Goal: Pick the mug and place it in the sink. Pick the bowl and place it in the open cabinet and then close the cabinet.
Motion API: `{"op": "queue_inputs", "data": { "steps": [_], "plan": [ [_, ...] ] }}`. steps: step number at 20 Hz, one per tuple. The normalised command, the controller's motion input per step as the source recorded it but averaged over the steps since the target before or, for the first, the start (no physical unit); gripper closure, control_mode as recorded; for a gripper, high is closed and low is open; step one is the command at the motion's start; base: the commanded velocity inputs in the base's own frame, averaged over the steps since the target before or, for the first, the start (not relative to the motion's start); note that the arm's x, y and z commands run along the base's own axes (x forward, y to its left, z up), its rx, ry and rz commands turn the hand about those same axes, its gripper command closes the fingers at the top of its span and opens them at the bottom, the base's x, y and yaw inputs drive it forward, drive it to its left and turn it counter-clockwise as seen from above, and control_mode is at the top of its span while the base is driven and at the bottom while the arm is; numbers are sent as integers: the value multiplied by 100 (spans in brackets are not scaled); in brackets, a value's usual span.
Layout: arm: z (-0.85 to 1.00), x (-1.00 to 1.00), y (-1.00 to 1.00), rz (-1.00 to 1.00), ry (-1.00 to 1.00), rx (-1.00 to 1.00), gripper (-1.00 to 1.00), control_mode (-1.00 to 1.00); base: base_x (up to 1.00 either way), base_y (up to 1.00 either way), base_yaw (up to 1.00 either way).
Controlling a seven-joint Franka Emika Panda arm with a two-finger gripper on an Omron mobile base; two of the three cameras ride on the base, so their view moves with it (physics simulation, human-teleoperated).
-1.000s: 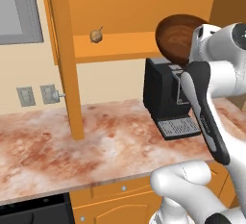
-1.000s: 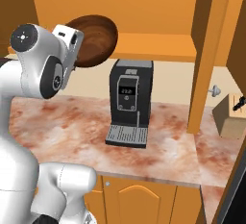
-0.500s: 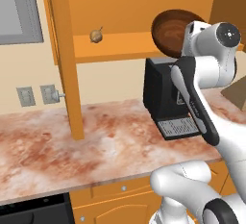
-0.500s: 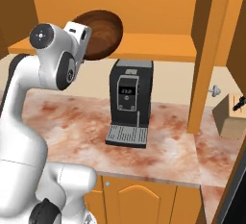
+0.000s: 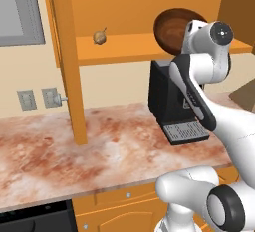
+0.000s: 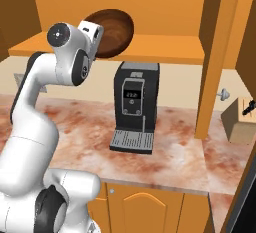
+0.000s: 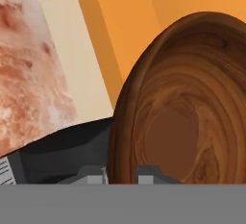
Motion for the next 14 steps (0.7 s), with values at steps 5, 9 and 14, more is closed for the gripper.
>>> {"op": "queue_inputs", "data": {
  "steps": [5, 9, 14],
  "plan": [
    [0, 50, -11, -3, 0, 0, 100, -100, 0, 0, 0],
    [0, 46, -10, -4, 0, 0, 100, -100, 0, 0, 0],
    [0, 40, -8, -4, 0, 0, 100, -100, 0, 0, 0]
  ]
}}
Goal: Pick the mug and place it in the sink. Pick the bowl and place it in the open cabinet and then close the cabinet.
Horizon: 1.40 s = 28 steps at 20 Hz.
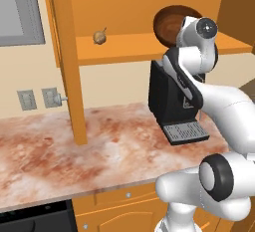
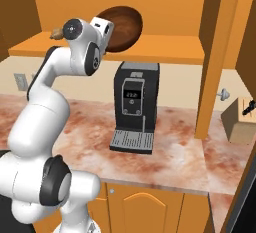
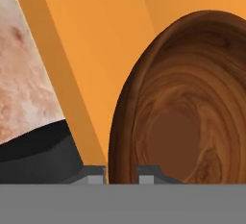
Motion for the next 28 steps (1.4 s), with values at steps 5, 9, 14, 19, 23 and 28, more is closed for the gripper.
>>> {"op": "queue_inputs", "data": {
  "steps": [5, 9, 14, 19, 23, 28],
  "plan": [
    [-7, 28, -3, -1, 0, 0, 100, -100, 0, 0, 0],
    [-14, 20, -5, 0, 0, 0, 100, -100, 0, 0, 0],
    [-10, 25, -9, 0, 0, 0, 100, -100, 0, 0, 0],
    [-3, 34, -8, 0, 0, 0, 100, -100, 0, 0, 0],
    [-1, 26, -2, 0, 0, 0, 100, -100, 0, 0, 0],
    [0, 17, 0, 0, 0, 0, 100, -100, 0, 0, 0]
  ]
}}
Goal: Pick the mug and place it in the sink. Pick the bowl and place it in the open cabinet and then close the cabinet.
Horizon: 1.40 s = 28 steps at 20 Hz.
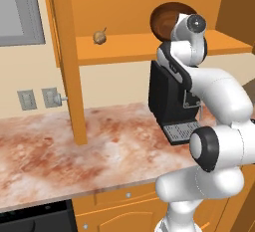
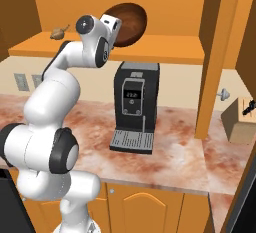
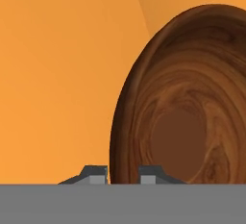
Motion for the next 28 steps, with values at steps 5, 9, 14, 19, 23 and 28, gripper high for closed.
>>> {"op": "queue_inputs", "data": {
  "steps": [5, 9, 14, 19, 23, 28],
  "plan": [
    [-4, 15, 0, 0, 0, 0, 100, -100, 0, 0, 0],
    [-4, 22, 0, 0, 0, 0, -100, -100, 0, 0, 0],
    [0, 40, 0, 0, 0, 0, -100, -100, 0, 0, 0],
    [6, 40, -1, 0, -9, 0, -100, -100, 0, 0, 0],
    [16, 25, 0, 0, -14, 0, -100, -100, 0, 0, 0],
    [6, 1, 0, 0, -23, -1, -100, -100, 0, 0, 0]
  ]
}}
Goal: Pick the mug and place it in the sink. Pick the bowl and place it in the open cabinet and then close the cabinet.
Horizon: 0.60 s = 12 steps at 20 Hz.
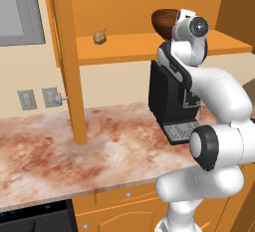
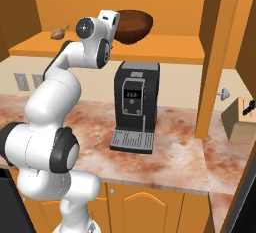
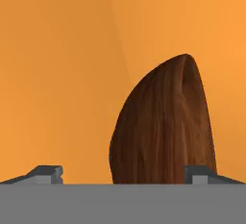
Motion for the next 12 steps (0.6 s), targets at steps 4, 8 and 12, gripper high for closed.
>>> {"op": "queue_inputs", "data": {
  "steps": [4, 8, 12],
  "plan": [
    [27, 0, 0, -1, -29, -4, -100, -100, 0, 0, 0],
    [38, -1, 0, -3, -18, -1, -100, -100, 0, 0, 0],
    [63, -6, 0, -3, -4, 0, -100, -100, 0, 0, 0]
  ]
}}
